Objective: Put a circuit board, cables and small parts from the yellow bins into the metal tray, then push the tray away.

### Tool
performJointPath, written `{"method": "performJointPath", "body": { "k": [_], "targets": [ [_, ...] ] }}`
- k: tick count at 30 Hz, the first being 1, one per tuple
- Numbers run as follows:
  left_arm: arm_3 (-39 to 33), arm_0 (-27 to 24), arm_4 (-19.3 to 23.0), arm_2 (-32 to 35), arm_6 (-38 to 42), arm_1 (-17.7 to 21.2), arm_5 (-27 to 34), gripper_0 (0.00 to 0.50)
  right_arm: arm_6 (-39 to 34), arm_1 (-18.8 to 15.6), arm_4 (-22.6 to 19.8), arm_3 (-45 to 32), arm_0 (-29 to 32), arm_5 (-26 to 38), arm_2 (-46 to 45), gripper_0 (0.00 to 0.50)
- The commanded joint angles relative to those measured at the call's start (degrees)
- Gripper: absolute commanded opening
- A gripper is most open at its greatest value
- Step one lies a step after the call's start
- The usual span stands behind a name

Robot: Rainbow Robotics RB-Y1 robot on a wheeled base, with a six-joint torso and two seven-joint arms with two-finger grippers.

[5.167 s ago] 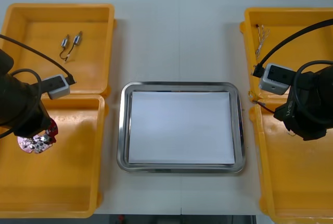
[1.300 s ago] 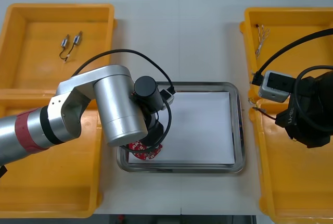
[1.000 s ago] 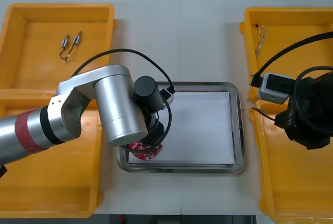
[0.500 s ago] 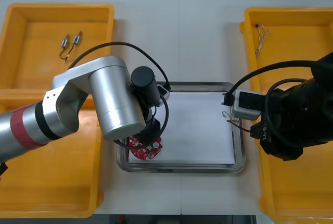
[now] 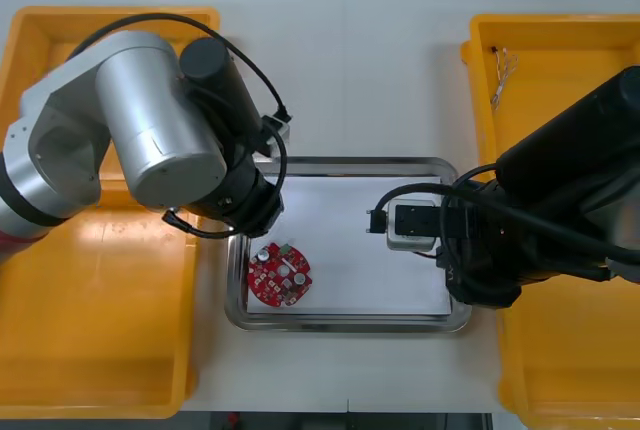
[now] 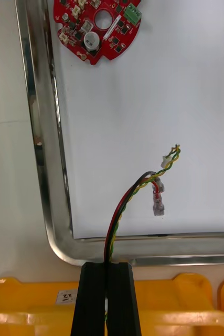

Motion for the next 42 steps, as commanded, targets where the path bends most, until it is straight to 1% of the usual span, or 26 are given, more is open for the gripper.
{"method": "performJointPath", "body": {
  "k": [1,6,9,12,15,19,23,26,29,32,35,38,42],
  "targets": [
    [-2.14,-1.91,3.16,5.48,4.38,4.59,1.32,0.5,-1.79,3.38,3.35,2.04,-3.38,-1.26,4.08,0.0],
    [-2.14,-1.91,5.8,9.44,4.46,7.41,4.75,0.5,-1.61,4.96,6.51,5.21,-4.35,-3.63,7.77,0.0],
    [-2.05,-1.74,7.21,12.16,4.29,8.9,6.86,0.5,-1.44,6.11,8.36,6.17,-4.26,-3.81,9.18,0.0],
    [-1.88,-1.3,8.26,15.06,4.2,10.22,8.62,0.5,-1.17,6.72,10.11,6.88,-4.26,-3.98,10.85,0.0],
    [-1.61,-0.42,8.88,17.53,3.85,11.62,9.5,0.5,-1.17,6.72,11.78,7.67,-4.35,-5.65,13.13,0.0],
    [-1.0,1.6,8.79,21.13,3.23,13.38,9.58,0.5,-1.44,6.72,13.37,9.69,-4.26,-8.2,15.59,0.0],
    [1.02,2.75,8.79,24.03,2.35,14.17,9.67,0.5,-1.17,7.34,13.72,11.45,-3.38,-9.34,16.03,0.0],
    [3.22,3.36,8.79,26.49,1.56,14.53,9.67,0.5,-1.17,8.65,15.04,12.41,-2.24,-9.34,16.12,0.0],
    [5.77,3.71,8.61,28.86,-0.9,14.79,9.85,0.5,-1.17,9.88,16.62,13.29,-1.54,-9.43,16.12,0.0],
    [8.85,4.15,7.21,31.41,-3.97,14.79,10.29,0.5,-1.35,11.03,17.94,14.7,-0.57,-9.87,16.12,0.0],
    [10.87,4.33,5.63,32.91,-6.26,14.79,10.29,0.5,-1.44,11.91,18.11,15.84,0.22,-10.22,16.12,0.0],
    [12.89,4.33,4.48,34.22,-8.46,14.7,10.29,0.5,-1.52,12.35,18.29,16.63,1.36,-10.31,16.12,0.0],
    [14.91,4.33,3.43,35.98,-10.74,14.61,10.2,0.5,-1.61,12.43,20.13,16.9,3.65,-11.45,16.12,0.0]
  ]
}}
